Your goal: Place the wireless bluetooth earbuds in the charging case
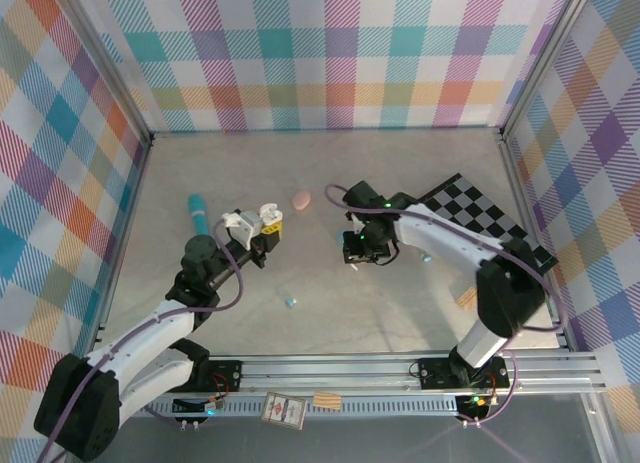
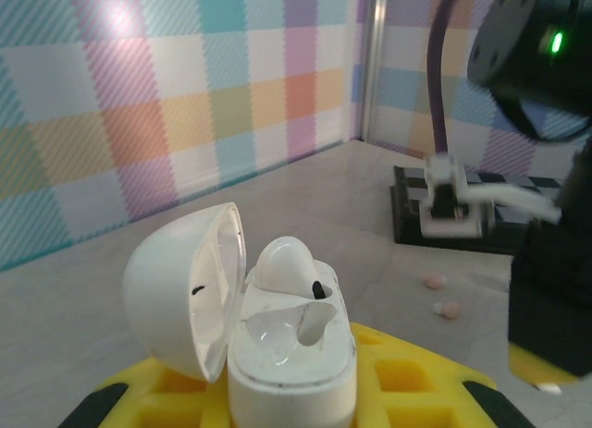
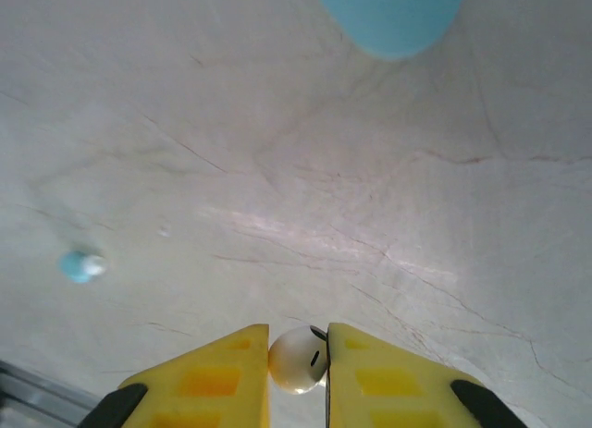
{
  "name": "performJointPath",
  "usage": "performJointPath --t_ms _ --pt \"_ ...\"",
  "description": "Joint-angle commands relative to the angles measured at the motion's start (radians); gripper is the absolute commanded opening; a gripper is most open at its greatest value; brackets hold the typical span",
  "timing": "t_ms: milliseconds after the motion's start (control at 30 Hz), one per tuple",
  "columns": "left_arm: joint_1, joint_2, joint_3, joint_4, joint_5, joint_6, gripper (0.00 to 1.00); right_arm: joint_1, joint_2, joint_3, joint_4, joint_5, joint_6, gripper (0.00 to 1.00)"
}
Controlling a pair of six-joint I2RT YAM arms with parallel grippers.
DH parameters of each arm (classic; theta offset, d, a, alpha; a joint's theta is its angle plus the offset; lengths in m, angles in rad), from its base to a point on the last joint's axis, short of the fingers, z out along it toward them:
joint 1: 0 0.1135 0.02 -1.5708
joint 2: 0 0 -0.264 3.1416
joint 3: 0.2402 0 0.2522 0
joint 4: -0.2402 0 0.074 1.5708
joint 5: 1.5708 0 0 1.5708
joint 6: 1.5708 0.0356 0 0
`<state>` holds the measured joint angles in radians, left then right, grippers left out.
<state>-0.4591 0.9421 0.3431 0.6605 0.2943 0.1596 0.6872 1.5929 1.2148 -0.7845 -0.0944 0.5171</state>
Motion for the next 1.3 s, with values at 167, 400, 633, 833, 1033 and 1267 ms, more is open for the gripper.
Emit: performJointPath --t_ms 167,400,633,833,1033,1267 --pt "-0.187 0.170 0.037 0.179 -0.175 0.086 0.00 -0.068 -0.252 -0.173 0.339 -0.118 0.096 0.20" --pt "-0.295 0.309 0.096 0.234 -0.271 0.121 0.00 -0.096 -0.359 -0.221 0.466 -0.162 0.141 0.20" --pt "-0.365 0.429 0.156 0.307 -0.270 0.126 0.00 -0.118 -0.398 -0.239 0.564 -0.225 0.191 0.19" --pt "-0.402 0.512 0.212 0.324 -0.303 0.104 0.00 -0.121 -0.393 -0.251 0.627 -0.293 0.231 0.19" --pt "-0.405 0.562 0.245 0.338 -0.302 0.076 0.00 -0.123 -0.393 -0.261 0.646 -0.312 0.254 0.19" --pt "-0.406 0.579 0.256 0.359 -0.286 0.052 0.00 -0.123 -0.378 -0.263 0.663 -0.318 0.264 0.19"
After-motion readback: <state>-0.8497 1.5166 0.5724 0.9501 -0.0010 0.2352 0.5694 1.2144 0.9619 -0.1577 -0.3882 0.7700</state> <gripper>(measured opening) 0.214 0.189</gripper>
